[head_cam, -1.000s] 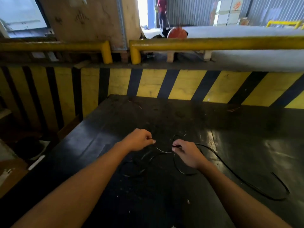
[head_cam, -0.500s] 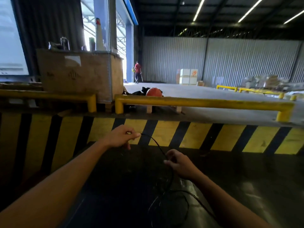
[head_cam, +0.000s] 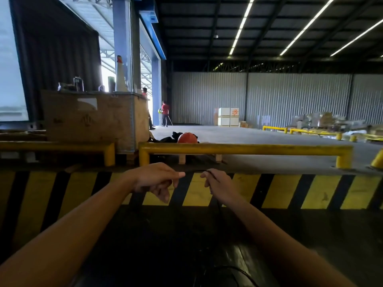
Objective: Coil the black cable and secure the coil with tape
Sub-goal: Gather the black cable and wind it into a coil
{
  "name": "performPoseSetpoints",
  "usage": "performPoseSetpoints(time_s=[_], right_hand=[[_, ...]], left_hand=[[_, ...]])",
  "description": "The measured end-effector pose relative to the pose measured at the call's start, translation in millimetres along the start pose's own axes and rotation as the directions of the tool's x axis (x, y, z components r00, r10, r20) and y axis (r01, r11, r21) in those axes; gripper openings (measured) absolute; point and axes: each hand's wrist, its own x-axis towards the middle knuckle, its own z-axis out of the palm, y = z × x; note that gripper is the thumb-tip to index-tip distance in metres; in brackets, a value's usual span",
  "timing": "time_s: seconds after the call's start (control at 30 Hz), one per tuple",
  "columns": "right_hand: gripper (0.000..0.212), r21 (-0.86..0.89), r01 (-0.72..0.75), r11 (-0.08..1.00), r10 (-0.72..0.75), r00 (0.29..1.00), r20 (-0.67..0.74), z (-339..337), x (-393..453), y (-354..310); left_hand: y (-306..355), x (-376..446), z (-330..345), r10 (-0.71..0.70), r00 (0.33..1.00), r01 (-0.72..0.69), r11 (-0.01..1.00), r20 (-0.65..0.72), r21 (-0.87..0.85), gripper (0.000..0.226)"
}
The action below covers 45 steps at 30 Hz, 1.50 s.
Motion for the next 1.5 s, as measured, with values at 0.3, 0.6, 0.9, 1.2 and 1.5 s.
performPoseSetpoints(time_s=[0.3,0.6,0.9,1.2,1.5], right_hand=[[0.029,-0.012,-0.067,0.998,0.068,0.991,0.114,23,-28,-1],[0.024,-0.216,0.080,0.973,0.087,0.740,0.667,35,-58,-19],[0.017,-0.312,0.269,0.911,-0.233,0.961,0.147,-51,10,-15],[0.021,-0.237,0.154,0.959,-0.109,0.975,0.191,18,-18,8],[0.030,-0.300,0.242,0.923,-0.012,0.796,0.605,3,-45,-9]], left_hand=[[20,-8,24,0.222,0.968,-0.123,0.831,0.120,-0.543,0.043],[5,17,8,0.192,0.926,-0.233,0.968,-0.326,-0.090,0.043],[-23,2,-1,-0.209,0.963,0.166,0.956,0.169,0.240,0.055],[9,-2,22,0.396,0.854,-0.036,0.692,0.337,-0.721,0.045],[-13,22,2,0.316,0.872,-0.271,0.948,-0.373,0.169,0.040]])
